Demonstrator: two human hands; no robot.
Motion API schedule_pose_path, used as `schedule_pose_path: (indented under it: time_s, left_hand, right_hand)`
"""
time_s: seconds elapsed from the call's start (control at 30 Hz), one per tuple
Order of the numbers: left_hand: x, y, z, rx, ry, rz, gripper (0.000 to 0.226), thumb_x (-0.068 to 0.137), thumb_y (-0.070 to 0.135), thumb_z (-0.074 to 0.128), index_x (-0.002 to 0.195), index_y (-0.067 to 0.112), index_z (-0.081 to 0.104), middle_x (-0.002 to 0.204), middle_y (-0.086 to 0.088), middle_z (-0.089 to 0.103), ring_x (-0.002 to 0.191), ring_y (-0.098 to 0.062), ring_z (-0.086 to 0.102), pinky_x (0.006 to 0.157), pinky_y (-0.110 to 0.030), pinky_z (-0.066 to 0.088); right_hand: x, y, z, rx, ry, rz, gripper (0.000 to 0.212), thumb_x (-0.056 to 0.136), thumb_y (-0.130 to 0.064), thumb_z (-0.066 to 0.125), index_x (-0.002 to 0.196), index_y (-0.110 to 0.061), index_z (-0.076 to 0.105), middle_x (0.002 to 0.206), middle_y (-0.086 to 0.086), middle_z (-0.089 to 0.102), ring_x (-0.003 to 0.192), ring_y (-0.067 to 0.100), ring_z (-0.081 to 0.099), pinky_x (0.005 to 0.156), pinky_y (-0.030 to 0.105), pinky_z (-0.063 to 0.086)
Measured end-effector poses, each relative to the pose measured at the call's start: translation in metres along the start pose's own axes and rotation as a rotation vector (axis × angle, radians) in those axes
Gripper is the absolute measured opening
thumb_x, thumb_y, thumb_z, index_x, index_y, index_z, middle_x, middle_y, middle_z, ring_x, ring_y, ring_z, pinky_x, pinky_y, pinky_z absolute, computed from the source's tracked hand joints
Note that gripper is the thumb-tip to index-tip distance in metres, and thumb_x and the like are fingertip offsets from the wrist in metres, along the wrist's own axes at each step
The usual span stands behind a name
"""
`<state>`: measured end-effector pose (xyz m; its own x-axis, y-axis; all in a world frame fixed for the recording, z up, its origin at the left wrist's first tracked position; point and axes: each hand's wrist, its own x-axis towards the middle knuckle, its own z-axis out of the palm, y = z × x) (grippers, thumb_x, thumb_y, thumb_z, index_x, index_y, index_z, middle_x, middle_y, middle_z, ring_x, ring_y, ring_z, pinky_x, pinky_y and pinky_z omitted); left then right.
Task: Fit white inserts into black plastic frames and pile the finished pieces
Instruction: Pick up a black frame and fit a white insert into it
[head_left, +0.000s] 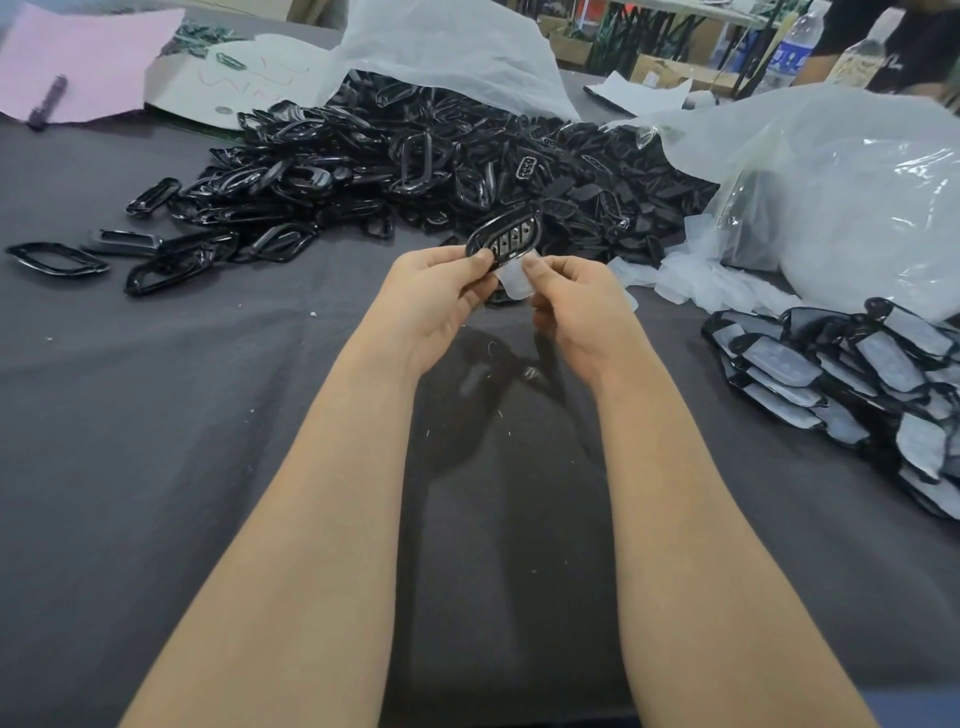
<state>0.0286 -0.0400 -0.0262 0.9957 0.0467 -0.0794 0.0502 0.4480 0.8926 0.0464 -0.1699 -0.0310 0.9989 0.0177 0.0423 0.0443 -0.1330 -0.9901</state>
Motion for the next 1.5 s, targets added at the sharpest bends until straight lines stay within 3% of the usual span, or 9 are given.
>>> schedule_pose_path:
  time_s: [0.23, 0.33, 0.5, 0.63, 0.73, 0.83, 1.1, 1.3, 1.5]
  left_hand:
    - [0.002, -0.002, -0.001, -0.01, 0.034, 0.019, 0.022, 0.095, -0.004, 0.051, 0.079, 0.004, 0.065, 0.075, -0.002, 0.069, 0.072, -0.007, 0.065, 0.07, -0.015, 0.054]
    - [0.002, -0.003, -0.002, 0.087, 0.013, 0.045, 0.023, 0.096, -0.002, 0.051, 0.081, 0.006, 0.066, 0.074, 0.001, 0.071, 0.07, -0.004, 0.066, 0.07, -0.014, 0.053]
    - [0.003, -0.004, -0.002, 0.278, -0.014, 0.079, 0.019, 0.096, 0.0, 0.052, 0.09, 0.008, 0.068, 0.084, 0.0, 0.07, 0.072, -0.001, 0.066, 0.071, -0.015, 0.052]
    - [0.005, -0.006, -0.004, 0.443, 0.033, 0.094, 0.015, 0.094, 0.002, 0.056, 0.095, 0.01, 0.068, 0.09, -0.005, 0.07, 0.082, -0.011, 0.064, 0.09, -0.03, 0.055]
    - [0.006, -0.006, -0.003, 0.489, 0.037, 0.091, 0.015, 0.094, 0.004, 0.056, 0.101, 0.009, 0.069, 0.094, -0.005, 0.071, 0.087, -0.012, 0.066, 0.093, -0.033, 0.054]
    - [0.007, -0.007, -0.004, 0.508, 0.047, 0.08, 0.016, 0.094, 0.005, 0.056, 0.104, 0.008, 0.069, 0.097, -0.006, 0.072, 0.09, -0.014, 0.066, 0.095, -0.036, 0.053]
    - [0.009, -0.008, -0.005, 0.473, 0.079, 0.122, 0.018, 0.093, 0.003, 0.057, 0.087, 0.015, 0.068, 0.082, 0.0, 0.069, 0.071, -0.004, 0.061, 0.089, -0.031, 0.054]
    - [0.007, -0.008, -0.002, 0.461, 0.107, 0.148, 0.025, 0.094, 0.004, 0.057, 0.079, 0.021, 0.067, 0.078, 0.004, 0.068, 0.072, -0.003, 0.062, 0.084, -0.025, 0.054]
    - [0.005, -0.007, 0.001, 0.443, 0.144, 0.142, 0.017, 0.095, 0.006, 0.057, 0.087, 0.016, 0.068, 0.077, 0.005, 0.067, 0.062, 0.004, 0.059, 0.081, -0.023, 0.054]
  right_hand:
    - [-0.002, -0.003, 0.003, 0.341, -0.027, 0.039, 0.019, 0.094, -0.004, 0.055, 0.079, -0.016, 0.056, 0.076, -0.001, 0.059, 0.068, 0.007, 0.055, 0.058, 0.016, 0.047]
    - [-0.002, -0.001, 0.002, 0.154, 0.013, -0.071, 0.022, 0.088, 0.003, 0.059, 0.082, -0.017, 0.053, 0.08, 0.0, 0.058, 0.075, 0.01, 0.056, 0.065, 0.018, 0.05]
    - [-0.004, -0.001, -0.002, -0.141, 0.01, -0.147, 0.021, 0.083, -0.004, 0.065, 0.092, -0.021, 0.056, 0.083, -0.007, 0.063, 0.073, 0.001, 0.057, 0.065, 0.013, 0.049]
    - [-0.004, -0.001, -0.003, -0.22, -0.003, -0.112, 0.021, 0.082, -0.003, 0.065, 0.095, -0.017, 0.057, 0.088, 0.0, 0.066, 0.083, 0.013, 0.061, 0.08, 0.035, 0.052]
    - [-0.003, -0.001, -0.002, -0.216, 0.0, -0.084, 0.025, 0.082, -0.002, 0.064, 0.101, -0.016, 0.056, 0.092, 0.002, 0.067, 0.087, 0.016, 0.062, 0.083, 0.037, 0.052]
    - [-0.002, 0.0, -0.001, -0.245, -0.009, -0.092, 0.023, 0.081, -0.002, 0.065, 0.098, -0.016, 0.059, 0.089, 0.0, 0.066, 0.082, 0.012, 0.061, 0.078, 0.033, 0.05]
    - [0.001, 0.005, 0.001, -0.161, 0.029, -0.06, 0.011, 0.083, -0.007, 0.068, 0.088, -0.016, 0.063, 0.074, -0.005, 0.063, 0.062, 0.0, 0.054, 0.058, 0.013, 0.04]
    - [0.003, 0.007, 0.003, 0.008, 0.062, 0.033, 0.024, 0.081, -0.005, 0.072, 0.068, -0.017, 0.055, 0.053, -0.009, 0.057, 0.042, -0.004, 0.047, 0.049, 0.014, 0.036]
    - [0.003, 0.005, 0.004, 0.099, 0.08, 0.11, 0.024, 0.081, -0.008, 0.073, 0.065, -0.016, 0.057, 0.049, -0.008, 0.048, 0.05, 0.008, 0.04, 0.053, 0.021, 0.035]
